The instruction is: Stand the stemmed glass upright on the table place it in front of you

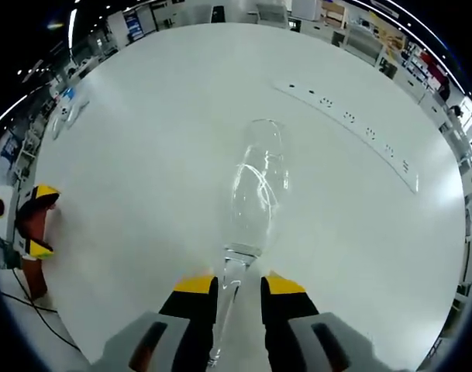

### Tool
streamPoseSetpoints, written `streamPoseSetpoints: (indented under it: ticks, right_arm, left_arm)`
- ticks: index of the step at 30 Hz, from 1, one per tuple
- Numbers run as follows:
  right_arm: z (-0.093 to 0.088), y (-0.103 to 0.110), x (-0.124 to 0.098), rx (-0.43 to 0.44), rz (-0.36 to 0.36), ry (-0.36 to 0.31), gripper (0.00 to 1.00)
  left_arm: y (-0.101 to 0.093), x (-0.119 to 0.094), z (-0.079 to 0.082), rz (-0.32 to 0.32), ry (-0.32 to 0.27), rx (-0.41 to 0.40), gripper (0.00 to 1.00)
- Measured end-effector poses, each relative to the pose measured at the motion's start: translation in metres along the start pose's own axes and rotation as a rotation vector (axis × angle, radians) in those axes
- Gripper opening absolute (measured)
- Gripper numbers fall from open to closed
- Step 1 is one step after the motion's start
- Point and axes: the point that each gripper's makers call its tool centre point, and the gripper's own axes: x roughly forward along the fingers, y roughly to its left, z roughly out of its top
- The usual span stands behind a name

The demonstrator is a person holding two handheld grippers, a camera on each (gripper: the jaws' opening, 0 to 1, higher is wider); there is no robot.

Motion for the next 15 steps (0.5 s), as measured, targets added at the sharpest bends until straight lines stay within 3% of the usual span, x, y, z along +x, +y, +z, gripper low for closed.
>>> streamPoseSetpoints:
  ticks: [15]
  right_arm:
    - [0.0013,-0.0018,0.0051,-0.01,-0.005,0.036,0.25]
  left_arm:
    - [-0.0006,0.0005,-0.0022,-0.002,0.012,0.005,0.38]
